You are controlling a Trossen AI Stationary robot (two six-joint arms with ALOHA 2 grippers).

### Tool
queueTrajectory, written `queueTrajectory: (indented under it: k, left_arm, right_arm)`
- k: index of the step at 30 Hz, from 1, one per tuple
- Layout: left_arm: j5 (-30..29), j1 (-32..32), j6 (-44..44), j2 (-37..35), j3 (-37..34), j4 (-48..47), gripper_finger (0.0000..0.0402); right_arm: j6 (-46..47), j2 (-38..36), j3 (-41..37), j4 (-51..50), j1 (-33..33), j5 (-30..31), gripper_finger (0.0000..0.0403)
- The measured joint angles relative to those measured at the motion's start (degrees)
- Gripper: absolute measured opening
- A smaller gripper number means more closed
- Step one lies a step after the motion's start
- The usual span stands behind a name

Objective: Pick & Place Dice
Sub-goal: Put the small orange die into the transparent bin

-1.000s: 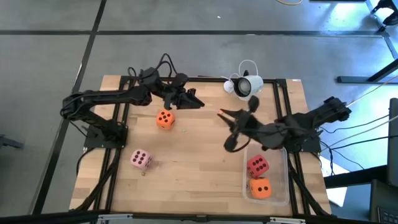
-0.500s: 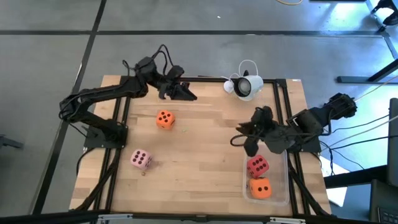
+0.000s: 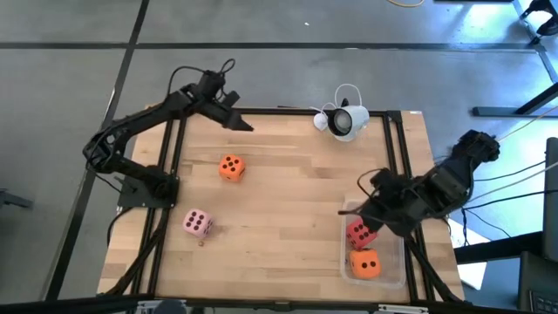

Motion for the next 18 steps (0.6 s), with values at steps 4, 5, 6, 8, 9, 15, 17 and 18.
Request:
queueTrajectory:
  k: [4, 5, 6, 8, 9, 15, 17, 18]
  left_arm:
    - [-14.59, 0.77, 9.98, 0.00, 4.02, -13.65, 0.0054]
    - [-18.65, 0.67, 12.14, 0.00, 5.32, -16.49, 0.0051]
    - [-22.29, 0.40, 14.16, 0.00, 6.61, -18.97, 0.0048]
    - [-29.19, -0.25, 17.79, 0.00, 8.53, -22.50, 0.0044]
    - [-32.55, -0.54, 19.53, 0.00, 9.08, -23.98, 0.0043]
    - [-42.39, -0.94, 25.80, 2.28, 9.17, -30.51, 0.0048]
    - [-41.64, -0.95, 26.59, 3.50, 9.15, -30.49, 0.0057]
    - [-41.21, -0.97, 27.15, 4.12, 9.15, -30.49, 0.0063]
  right_arm:
    - [4.26, 0.20, 0.00, -0.79, 3.01, -2.38, 0.0047]
    - [5.05, 0.49, 0.00, -1.25, 3.60, -3.33, 0.0047]
    - [5.71, 0.88, 0.00, -1.83, 4.20, -4.18, 0.0047]
    - [7.49, 1.71, -0.14, -2.53, 5.38, -5.38, 0.0047]
    - [8.27, 2.01, -0.46, -2.52, 5.78, -5.90, 0.0047]
    - [13.47, 3.65, -5.20, 0.00, 7.85, -9.33, 0.0047]
    - [14.31, 3.69, -7.23, 2.89, 8.30, -9.52, 0.0047]
    - [14.42, 3.69, -8.07, 4.20, 8.41, -9.52, 0.0047]
